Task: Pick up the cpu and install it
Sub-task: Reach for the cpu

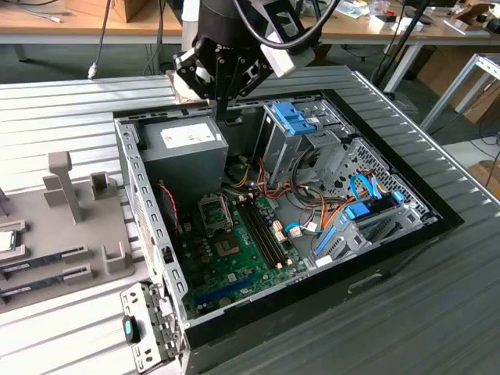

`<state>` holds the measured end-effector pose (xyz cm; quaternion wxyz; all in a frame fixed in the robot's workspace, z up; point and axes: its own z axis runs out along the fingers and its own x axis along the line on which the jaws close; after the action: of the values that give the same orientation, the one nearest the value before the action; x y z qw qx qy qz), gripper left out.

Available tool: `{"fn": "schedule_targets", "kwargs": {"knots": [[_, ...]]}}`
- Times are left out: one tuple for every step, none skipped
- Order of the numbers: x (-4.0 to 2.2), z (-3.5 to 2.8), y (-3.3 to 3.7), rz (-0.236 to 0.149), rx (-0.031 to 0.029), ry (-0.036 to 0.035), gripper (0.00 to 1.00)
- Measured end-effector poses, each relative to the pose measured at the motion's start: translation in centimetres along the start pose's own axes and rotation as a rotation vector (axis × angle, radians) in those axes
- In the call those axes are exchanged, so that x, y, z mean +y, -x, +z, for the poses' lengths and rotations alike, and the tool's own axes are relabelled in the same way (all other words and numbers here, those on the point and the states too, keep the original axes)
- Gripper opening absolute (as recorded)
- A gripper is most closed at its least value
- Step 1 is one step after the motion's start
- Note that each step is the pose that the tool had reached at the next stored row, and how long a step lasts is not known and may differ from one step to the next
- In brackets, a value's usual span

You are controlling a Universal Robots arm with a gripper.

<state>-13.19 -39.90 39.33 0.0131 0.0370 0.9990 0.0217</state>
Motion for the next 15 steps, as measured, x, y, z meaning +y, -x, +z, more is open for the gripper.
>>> {"fn": "schedule_targets", "kwargs": {"knots": [[0.0,0.0,-0.04,0.0,0.0,0.0,0.11],[-0.01,0.0,-0.09,0.0,0.0,0.0,0.11],[-0.01,0.0,-0.12,0.0,0.0,0.0,0.11],[-0.01,0.0,-0.16,0.0,0.0,0.0001,0.11],[-0.02,-0.01,-0.29,0.0,0.0,0.0,0.11],[-0.03,-0.01,-0.35,0.0,0.0,0.0,0.11],[-0.03,-0.01,-0.4,0.0,0.0,0.0,0.11],[-0.03,-0.01,-0.45,0.0,0.0,0.0,0.11],[-0.04,-0.01,-0.49,0.0,0.0,0.0001,0.11],[-0.04,-0.02,-0.59,0.0,0.0,0.0,0.11],[-0.05,-0.02,-0.63,0.0,0.0,0.0,0.11],[-0.05,-0.02,-0.69,0.0,0.0,0.0,0.11],[-0.06,-0.02,-0.77,0.0,0.0,0.0,0.11],[-0.06,-0.02,-0.83,0.0,0.0,0.0,0.11],[-0.06,-0.03,-0.89,0.0,0.0,0.0,0.11]]}}
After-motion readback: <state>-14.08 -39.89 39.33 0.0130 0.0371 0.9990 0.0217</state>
